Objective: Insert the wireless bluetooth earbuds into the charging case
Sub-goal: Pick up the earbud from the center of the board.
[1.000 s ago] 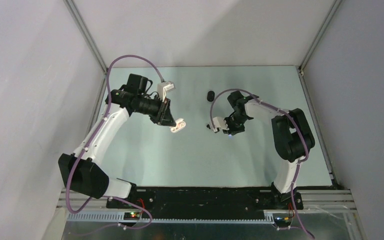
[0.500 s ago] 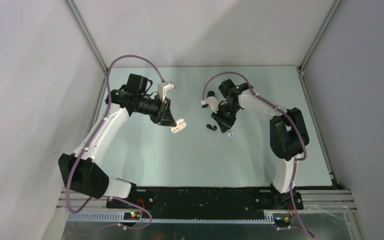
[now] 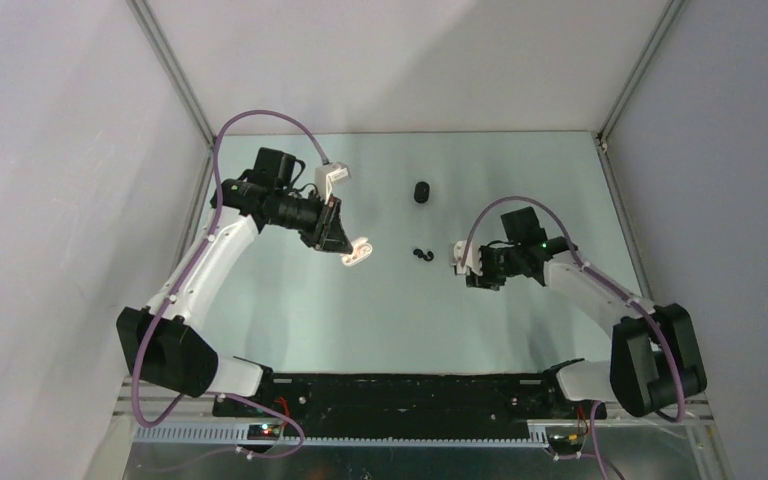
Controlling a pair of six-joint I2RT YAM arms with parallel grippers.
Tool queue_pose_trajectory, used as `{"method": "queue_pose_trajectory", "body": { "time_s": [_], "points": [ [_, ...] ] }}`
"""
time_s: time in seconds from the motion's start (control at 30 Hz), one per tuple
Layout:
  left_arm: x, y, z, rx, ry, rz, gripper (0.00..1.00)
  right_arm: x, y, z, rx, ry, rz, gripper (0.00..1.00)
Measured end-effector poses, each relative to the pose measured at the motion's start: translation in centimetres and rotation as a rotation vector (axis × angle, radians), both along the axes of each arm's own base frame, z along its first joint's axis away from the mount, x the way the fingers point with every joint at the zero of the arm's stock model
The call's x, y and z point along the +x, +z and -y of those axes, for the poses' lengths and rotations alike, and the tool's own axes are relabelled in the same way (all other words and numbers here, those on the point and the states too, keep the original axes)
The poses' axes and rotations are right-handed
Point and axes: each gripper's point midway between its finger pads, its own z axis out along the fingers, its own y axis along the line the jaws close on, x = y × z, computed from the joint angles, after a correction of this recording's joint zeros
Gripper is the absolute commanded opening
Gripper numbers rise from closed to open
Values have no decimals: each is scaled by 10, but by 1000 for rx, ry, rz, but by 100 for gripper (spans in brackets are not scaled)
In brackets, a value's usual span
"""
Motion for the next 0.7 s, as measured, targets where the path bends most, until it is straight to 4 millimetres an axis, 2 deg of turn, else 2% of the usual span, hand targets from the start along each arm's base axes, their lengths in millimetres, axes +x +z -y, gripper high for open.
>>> {"method": "queue_pose_trajectory", "body": {
  "time_s": [0.17,0.27,0.57,0.7],
  "points": [
    [0,0,0,0,0,-1,0,11,-25,-5,-77,187,94,39],
    [0,0,0,4,2,0,0,15,-36,-6,-123,256,106,33],
    [1,-2,-2,10,6,-1,0,34,-38,-13,-176,332,156,28],
    [2,-2,-3,10,10,0,0,35,-43,-13,-195,347,147,28]
  ]
}}
